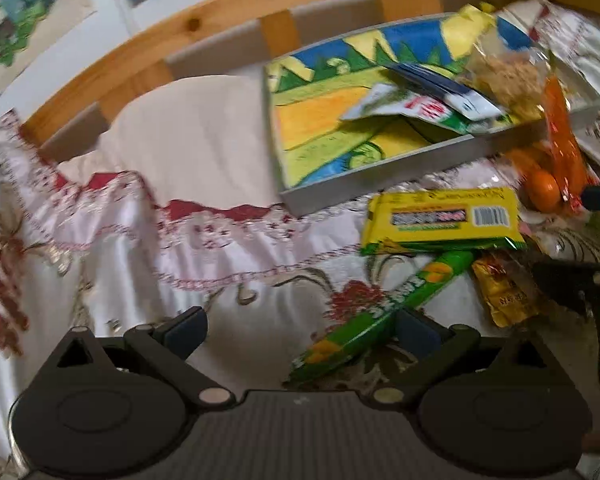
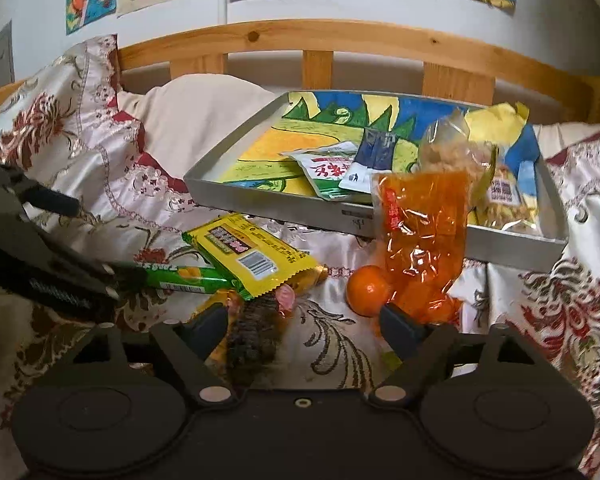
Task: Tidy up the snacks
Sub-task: 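Move both tools toward the snacks lying beside the tray, then grasp the green stick snack with the left tool while the right tool grasps the dried-meat packet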
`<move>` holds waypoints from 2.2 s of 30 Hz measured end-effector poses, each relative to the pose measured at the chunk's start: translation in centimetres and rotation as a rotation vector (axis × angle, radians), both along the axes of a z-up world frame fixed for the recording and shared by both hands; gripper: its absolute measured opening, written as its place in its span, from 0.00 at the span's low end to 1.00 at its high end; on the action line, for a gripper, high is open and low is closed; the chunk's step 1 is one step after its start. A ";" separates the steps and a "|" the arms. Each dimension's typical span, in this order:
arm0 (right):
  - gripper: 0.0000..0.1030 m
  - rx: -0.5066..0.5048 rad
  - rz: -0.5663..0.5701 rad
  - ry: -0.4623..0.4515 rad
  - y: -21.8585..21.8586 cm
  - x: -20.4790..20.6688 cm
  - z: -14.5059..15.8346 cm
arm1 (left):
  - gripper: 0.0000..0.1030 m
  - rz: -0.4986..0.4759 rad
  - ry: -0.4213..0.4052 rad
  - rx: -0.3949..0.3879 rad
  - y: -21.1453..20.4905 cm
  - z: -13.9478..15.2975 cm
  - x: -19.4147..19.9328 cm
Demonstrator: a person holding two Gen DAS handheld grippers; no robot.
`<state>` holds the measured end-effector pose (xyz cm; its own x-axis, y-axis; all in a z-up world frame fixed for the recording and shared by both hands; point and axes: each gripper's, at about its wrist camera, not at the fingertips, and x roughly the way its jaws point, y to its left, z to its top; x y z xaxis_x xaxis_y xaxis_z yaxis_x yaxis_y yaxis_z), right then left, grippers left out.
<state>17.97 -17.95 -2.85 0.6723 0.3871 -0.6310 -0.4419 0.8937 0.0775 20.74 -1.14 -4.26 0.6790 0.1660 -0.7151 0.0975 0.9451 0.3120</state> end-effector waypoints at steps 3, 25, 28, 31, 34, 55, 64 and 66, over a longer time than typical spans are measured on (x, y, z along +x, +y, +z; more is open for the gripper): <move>0.78 0.019 0.023 0.011 0.1 -0.1 -0.1 | 0.99 -0.044 0.020 0.036 -0.6 -0.5 0.4; 0.55 -0.040 0.071 0.046 1.5 -0.7 -1.1 | 0.62 -0.162 0.152 -0.031 -1.1 -0.7 1.4; 0.48 -0.040 0.064 0.053 1.5 -0.9 -1.0 | 0.51 -0.162 0.187 -0.048 -1.3 -0.6 1.6; 0.48 -0.051 0.062 0.051 1.6 -1.1 -0.9 | 0.43 -0.149 0.204 -0.041 -1.5 -0.6 1.5; 0.47 -0.051 0.058 0.052 1.5 -1.1 -0.8 | 0.39 -0.130 0.231 -0.066 -1.3 -0.4 1.4; 0.55 -0.047 0.048 0.063 0.7 -2.2 0.0 | 0.52 -0.091 0.298 -0.237 -1.3 0.5 0.4; 0.48 -0.020 0.050 0.084 1.0 -1.0 -0.8 | 0.44 -0.092 0.282 -0.241 -1.1 0.2 1.5; 0.48 -0.034 0.052 0.080 1.2 -1.1 -0.8 | 0.30 -0.093 0.284 -0.255 -1.1 0.2 1.4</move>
<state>16.85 -16.79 -3.63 0.5988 0.3974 -0.6953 -0.4812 0.8725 0.0843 22.09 -2.28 -4.04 0.4524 -0.0939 -0.8869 0.2351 0.9718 0.0170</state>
